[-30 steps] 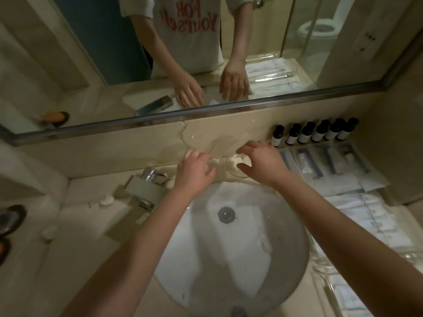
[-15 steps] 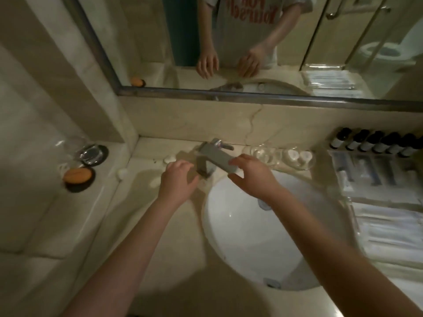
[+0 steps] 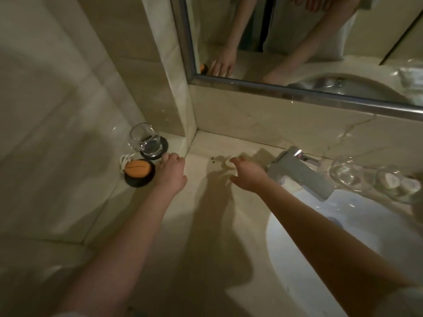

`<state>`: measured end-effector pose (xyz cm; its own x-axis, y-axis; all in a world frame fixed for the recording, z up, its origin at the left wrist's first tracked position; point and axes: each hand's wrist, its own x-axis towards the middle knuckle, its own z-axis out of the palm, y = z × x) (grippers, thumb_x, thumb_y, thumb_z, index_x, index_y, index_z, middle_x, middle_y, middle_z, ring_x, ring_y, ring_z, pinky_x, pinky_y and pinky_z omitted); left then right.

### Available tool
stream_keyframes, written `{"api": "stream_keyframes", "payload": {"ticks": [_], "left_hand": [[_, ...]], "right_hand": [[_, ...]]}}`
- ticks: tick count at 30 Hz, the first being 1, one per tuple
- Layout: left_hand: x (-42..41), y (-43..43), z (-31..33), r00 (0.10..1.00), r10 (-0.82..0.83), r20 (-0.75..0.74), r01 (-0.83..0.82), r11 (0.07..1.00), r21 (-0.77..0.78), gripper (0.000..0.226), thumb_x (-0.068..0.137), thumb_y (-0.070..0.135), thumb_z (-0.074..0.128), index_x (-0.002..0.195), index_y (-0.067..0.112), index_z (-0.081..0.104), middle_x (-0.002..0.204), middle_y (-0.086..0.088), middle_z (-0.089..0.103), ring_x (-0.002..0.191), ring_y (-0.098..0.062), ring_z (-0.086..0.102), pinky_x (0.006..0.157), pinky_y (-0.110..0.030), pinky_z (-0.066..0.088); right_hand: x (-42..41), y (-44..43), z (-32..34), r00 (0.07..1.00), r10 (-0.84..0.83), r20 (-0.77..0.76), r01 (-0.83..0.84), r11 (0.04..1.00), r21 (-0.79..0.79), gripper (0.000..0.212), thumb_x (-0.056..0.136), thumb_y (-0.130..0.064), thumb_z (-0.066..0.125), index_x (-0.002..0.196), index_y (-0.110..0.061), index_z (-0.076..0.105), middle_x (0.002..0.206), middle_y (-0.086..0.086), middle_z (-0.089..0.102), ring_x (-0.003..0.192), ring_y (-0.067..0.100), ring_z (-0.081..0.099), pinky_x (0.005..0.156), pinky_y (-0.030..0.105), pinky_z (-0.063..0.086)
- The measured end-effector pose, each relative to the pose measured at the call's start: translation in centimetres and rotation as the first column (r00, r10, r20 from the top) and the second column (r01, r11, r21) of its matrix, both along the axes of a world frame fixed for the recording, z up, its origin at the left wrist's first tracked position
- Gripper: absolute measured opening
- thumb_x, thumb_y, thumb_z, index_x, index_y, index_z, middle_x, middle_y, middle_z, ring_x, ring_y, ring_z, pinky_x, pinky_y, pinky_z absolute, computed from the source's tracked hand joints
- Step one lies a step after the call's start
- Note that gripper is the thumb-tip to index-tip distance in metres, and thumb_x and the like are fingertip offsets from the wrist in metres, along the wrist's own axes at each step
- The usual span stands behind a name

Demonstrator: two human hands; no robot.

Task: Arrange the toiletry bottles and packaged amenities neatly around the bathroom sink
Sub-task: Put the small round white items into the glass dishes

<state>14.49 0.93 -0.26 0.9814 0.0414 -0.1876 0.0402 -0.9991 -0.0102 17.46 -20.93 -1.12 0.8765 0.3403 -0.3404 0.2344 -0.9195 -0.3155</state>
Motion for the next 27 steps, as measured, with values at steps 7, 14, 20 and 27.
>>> {"api": "stream_keyframes", "payload": {"ticks": [7, 14, 20, 27], "left_hand": [[2.0, 1.4, -1.7, 0.958, -0.277, -0.075, 0.287, 0.917, 0.279, 0.039, 0.079, 0.02, 0.058, 0.117, 0.014, 0.056, 0.131, -0.006, 0.042, 0.123, -0.027, 0.034, 0.096, -0.038, 0.031], [2.7, 1.2, -2.4, 0.95, -0.31, -0.049, 0.308, 0.895, 0.323, 0.031, 0.083, 0.009, 0.049, 0.112, 0.01, 0.06, 0.132, -0.009, 0.042, 0.123, -0.029, 0.036, 0.095, -0.04, 0.032], [2.2, 0.5, -1.8, 0.97, -0.244, -0.002, 0.236, 0.939, 0.25, 0.038, 0.081, 0.024, 0.057, 0.118, 0.012, 0.056, 0.127, -0.006, 0.044, 0.12, -0.026, 0.037, 0.096, -0.038, 0.031], [-0.1, -4.1, 1.3, 0.986, 0.014, 0.168, 0.053, 0.918, -0.393, 0.039, 0.071, 0.027, 0.073, 0.102, 0.01, 0.057, 0.106, -0.009, 0.06, 0.104, -0.028, 0.05, 0.085, -0.035, 0.038]], "right_hand": [[4.3, 2.0, -2.9, 0.997, 0.062, 0.041, -0.054, 0.982, -0.18, 0.048, 0.09, -0.024, 0.051, 0.136, -0.018, 0.039, 0.131, 0.013, 0.041, 0.116, 0.032, 0.045, 0.085, 0.041, 0.046], [5.9, 2.4, -4.4, 0.997, 0.043, 0.067, -0.039, 0.997, -0.072, 0.029, 0.092, -0.016, 0.037, 0.114, -0.007, 0.054, 0.114, 0.015, 0.048, 0.094, 0.033, 0.051, 0.078, 0.043, 0.05], [4.2, 1.1, -2.8, 0.994, -0.088, 0.066, 0.069, 0.966, 0.25, 0.029, 0.087, -0.021, 0.054, 0.113, -0.009, 0.055, 0.108, 0.011, 0.051, 0.085, 0.031, 0.058, 0.073, 0.035, 0.05], [-0.4, -2.7, 1.4, 0.984, -0.135, 0.12, 0.053, 0.85, 0.525, 0.035, 0.074, -0.011, 0.075, 0.107, -0.014, 0.064, 0.1, 0.001, 0.053, 0.073, 0.014, 0.055, 0.075, 0.027, 0.05]]}}
